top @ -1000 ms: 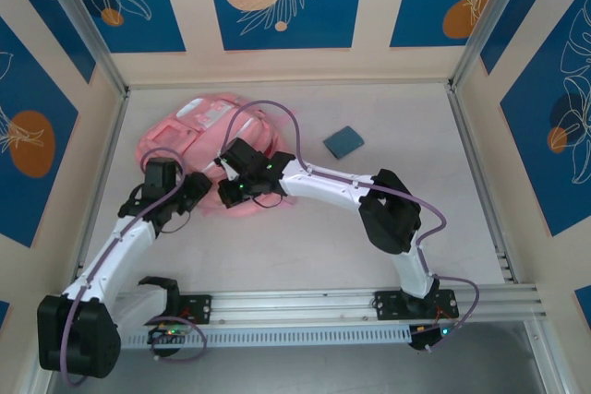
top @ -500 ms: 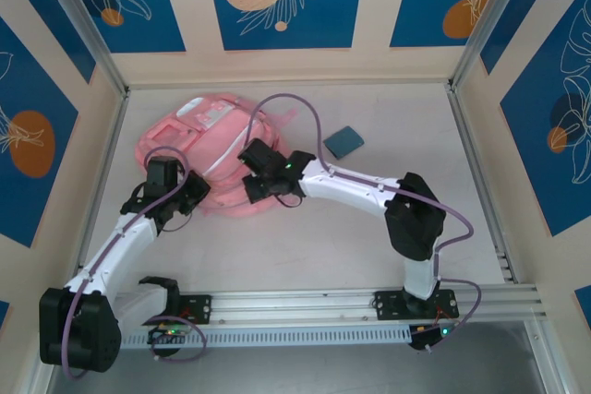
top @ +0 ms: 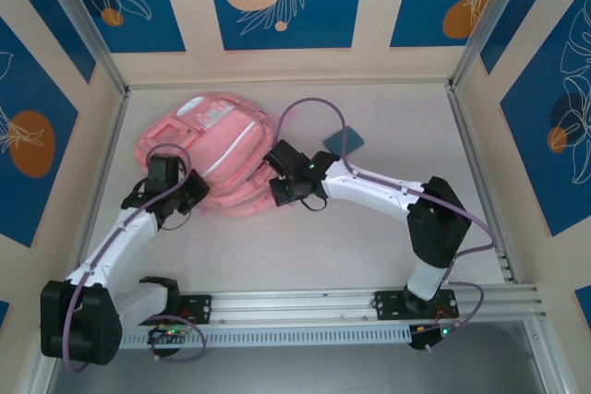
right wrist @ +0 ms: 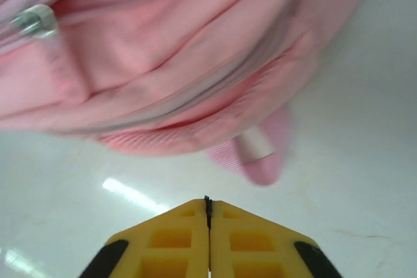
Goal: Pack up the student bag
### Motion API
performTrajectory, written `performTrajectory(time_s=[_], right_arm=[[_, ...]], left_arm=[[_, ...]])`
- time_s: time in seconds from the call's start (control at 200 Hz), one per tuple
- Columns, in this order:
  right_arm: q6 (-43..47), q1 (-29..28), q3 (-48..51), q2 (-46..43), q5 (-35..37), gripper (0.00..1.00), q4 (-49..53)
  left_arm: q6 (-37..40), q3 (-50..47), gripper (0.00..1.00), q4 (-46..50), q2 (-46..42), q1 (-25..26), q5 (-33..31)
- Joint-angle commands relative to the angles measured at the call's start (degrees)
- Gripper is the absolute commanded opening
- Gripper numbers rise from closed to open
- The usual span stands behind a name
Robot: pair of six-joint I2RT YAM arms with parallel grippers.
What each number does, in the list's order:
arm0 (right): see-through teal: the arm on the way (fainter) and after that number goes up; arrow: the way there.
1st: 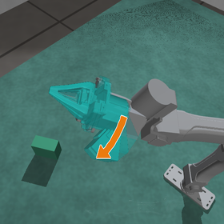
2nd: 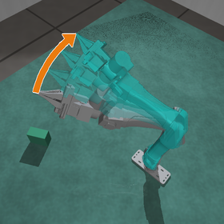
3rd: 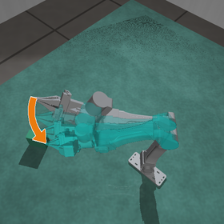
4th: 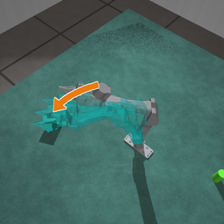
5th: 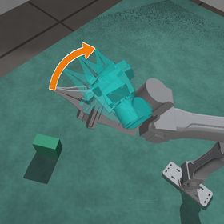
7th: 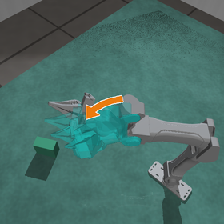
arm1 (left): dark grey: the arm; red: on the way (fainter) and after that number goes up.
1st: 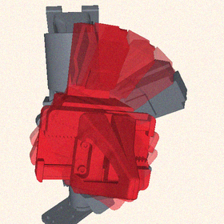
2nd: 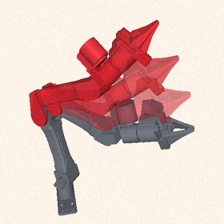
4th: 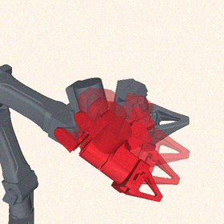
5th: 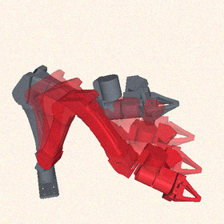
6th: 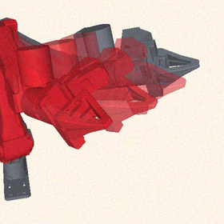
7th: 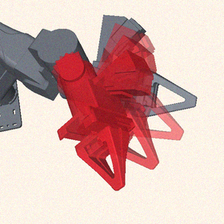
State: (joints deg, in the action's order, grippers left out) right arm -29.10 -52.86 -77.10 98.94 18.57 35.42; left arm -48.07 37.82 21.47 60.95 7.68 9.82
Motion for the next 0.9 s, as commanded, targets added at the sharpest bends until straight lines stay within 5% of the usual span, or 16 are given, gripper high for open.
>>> performTrajectory(time_s=[0.0,0.135,0.355,0.675,0.89], right_arm=[[2.0,-0.4,-0.4,-2.1,-6.3,0.29,-5.3],[7.1,-0.2,-4.2,2.0,-8.4,0.45,-8.2],[12.4,0.8,-9.3,8.3,-13.0,0.48,-10.5],[13.3,0.9,-12.1,13.4,-15.5,0.43,-9.4],[13.5,1.0,-12.9,15.0,-17.1,0.3,-9.8]], left_arm=[[3.5,2.6,0.0,1.7,-0.9,-0.7,-1.9],[4.3,2.3,0.0,3.5,-3.7,-0.7,-2.6],[4.5,2.3,0.0,3.9,-4.4,-0.7,-1.6],[4.9,2.5,0.0,3.8,-4.2,-0.7,-1.0],[4.7,2.2,0.0,3.7,-4.5,-0.7,-1.1]])
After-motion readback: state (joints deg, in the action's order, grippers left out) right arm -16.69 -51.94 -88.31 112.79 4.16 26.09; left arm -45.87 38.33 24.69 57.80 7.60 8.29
